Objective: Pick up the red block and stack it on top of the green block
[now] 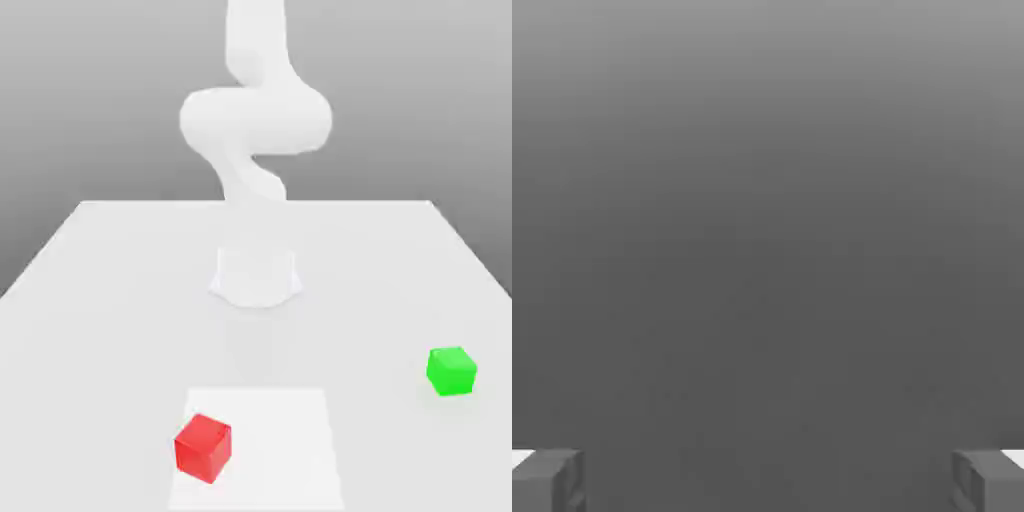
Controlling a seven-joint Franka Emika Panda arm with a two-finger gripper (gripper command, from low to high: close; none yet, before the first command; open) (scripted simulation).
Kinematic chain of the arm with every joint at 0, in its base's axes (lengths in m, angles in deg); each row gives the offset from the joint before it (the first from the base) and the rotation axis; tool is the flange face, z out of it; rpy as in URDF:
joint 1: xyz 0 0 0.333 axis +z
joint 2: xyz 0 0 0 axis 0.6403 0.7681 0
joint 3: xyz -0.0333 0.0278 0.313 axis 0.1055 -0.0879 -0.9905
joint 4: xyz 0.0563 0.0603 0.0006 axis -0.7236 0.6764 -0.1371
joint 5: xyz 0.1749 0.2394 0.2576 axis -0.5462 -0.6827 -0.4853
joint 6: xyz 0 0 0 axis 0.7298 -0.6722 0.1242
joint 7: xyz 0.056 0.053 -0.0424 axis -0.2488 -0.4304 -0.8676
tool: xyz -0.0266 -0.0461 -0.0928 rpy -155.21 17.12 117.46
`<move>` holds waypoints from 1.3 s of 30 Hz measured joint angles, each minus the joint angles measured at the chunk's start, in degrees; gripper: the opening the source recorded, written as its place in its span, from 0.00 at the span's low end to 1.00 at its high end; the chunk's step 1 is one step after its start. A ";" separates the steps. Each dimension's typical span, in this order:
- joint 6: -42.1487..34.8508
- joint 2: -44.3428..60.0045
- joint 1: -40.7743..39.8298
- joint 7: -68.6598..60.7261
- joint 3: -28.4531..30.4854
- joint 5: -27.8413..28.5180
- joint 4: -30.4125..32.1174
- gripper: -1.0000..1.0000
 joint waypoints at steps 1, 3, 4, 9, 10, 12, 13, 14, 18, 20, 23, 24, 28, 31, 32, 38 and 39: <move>1.05 2.26 -0.53 0.89 -0.18 0.16 0.74 0.50; 3.04 6.55 -1.49 2.59 -0.46 0.48 2.15 0.50; 4.01 8.65 -1.96 3.41 -0.60 0.62 2.84 0.50; 8.81 19.07 -4.21 7.41 -1.12 1.26 6.25 0.50; 9.79 21.15 -4.58 8.22 -1.14 1.39 6.94 0.50; 11.73 25.31 -5.25 9.82 -1.10 1.62 8.31 0.50; 12.70 27.38 -5.58 10.58 -1.07 1.70 8.99 0.50; 13.67 29.46 -5.84 11.34 -0.98 1.76 9.67 0.50; 17.52 37.75 -6.73 13.99 -0.30 1.53 12.40 0.50; 19.47 41.89 -7.27 15.09 -0.09 1.05 13.78 0.50; 22.84 48.09 -7.57 16.09 -0.05 0.05 15.24 0.50; 24.42 50.16 -7.58 16.21 -0.03 -0.02 15.16 0.50; 31.16 58.33 -7.34 16.35 0.23 -0.05 14.14 0.00; 31.18 58.33 -7.35 16.39 0.22 -0.02 14.14 0.00; 31.20 58.33 -7.36 16.42 0.21 0.01 14.14 0.00; 27.44 53.87 -7.51 16.40 0.06 -0.03 14.83 0.00; 25.75 51.89 -7.55 16.36 0.01 -0.07 15.13 0.00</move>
